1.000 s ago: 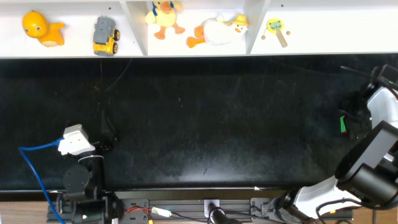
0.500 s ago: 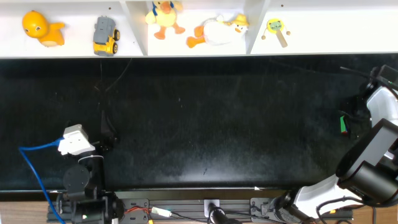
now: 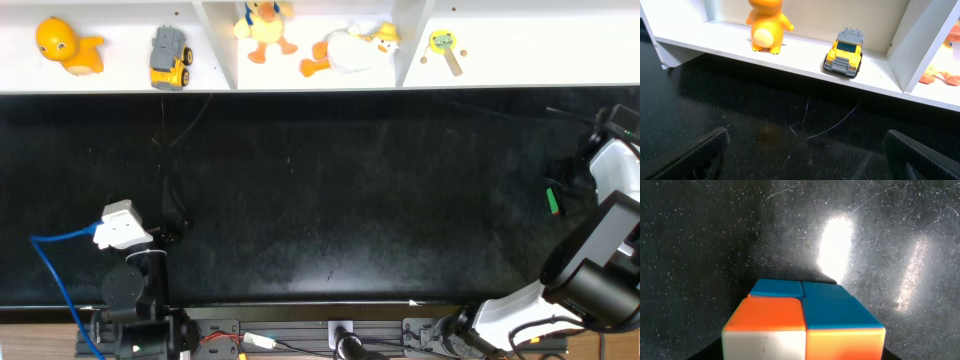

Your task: Store Toys

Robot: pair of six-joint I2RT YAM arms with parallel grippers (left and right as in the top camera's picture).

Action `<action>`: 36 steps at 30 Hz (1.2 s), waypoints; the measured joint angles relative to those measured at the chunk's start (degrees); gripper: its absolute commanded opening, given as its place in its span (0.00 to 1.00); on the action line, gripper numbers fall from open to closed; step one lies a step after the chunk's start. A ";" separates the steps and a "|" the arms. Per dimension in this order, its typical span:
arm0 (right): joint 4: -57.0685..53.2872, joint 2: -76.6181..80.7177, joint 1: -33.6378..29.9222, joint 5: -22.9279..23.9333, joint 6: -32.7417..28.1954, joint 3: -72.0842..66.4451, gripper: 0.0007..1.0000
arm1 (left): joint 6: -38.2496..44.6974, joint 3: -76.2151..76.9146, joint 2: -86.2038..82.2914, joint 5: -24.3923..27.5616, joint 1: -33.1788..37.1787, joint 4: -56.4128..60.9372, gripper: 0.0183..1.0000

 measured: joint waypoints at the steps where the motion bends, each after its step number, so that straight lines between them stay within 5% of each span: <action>1: -0.04 0.00 0.00 0.02 -0.11 0.00 0.54 | 0.00 0.00 0.00 0.00 0.00 0.00 1.00; 18: -10.80 -0.48 0.00 -3.96 -5.01 2.01 0.30 | 0.00 0.00 0.00 0.00 0.00 0.02 1.00; 22: -15.96 -3.61 0.00 -6.58 -8.13 5.79 0.05 | 0.00 0.00 0.00 0.00 0.00 0.02 1.00; 30: -16.46 -20.52 0.00 -10.54 -17.88 9.66 0.05 | 0.00 0.00 0.00 0.00 -0.02 0.02 1.00; 36: -5.62 -24.20 0.00 -11.87 -26.97 9.60 0.04 | 0.00 0.00 0.00 0.00 -0.02 0.02 1.00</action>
